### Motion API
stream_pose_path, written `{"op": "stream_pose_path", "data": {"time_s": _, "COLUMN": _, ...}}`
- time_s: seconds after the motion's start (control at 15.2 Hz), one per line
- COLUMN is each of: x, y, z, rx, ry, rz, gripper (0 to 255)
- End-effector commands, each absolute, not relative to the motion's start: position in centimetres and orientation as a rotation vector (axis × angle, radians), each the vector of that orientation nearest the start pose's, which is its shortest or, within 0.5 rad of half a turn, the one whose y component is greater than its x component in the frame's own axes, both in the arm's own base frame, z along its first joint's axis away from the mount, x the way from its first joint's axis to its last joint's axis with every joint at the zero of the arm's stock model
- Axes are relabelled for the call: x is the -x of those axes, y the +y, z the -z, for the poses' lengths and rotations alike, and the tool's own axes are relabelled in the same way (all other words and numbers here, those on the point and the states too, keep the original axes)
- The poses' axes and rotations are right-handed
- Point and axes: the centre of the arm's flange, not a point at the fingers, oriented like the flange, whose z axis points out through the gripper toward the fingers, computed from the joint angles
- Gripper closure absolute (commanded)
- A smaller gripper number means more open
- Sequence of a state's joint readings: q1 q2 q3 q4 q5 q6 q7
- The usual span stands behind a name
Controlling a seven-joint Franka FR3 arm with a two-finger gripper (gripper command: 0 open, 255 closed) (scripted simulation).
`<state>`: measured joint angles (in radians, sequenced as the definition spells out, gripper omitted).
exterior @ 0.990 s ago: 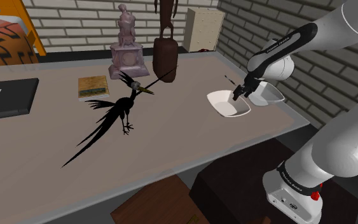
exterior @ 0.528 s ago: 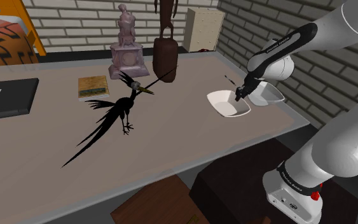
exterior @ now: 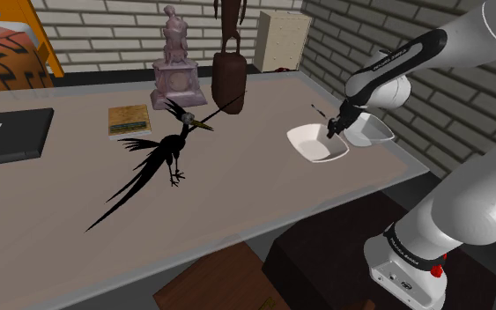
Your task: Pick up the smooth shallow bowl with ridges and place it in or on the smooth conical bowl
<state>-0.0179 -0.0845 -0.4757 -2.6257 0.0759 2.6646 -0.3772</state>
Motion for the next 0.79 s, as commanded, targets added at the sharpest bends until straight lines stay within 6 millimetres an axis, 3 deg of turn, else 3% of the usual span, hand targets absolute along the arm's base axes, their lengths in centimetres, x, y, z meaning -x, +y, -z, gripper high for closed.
{"op": "stream_pose_path", "data": {"time_s": 0.0, "x": -38.9, "y": -20.8, "z": -29.5, "rx": 3.099, "ry": 0.284, "rz": 0.209, "gripper": 255}}
{"op": "stream_pose_path", "data": {"time_s": 0.73, "x": -38.9, "y": -20.8, "z": -35.4, "rx": 3.099, "ry": 0.284, "rz": 0.209, "gripper": 255}}
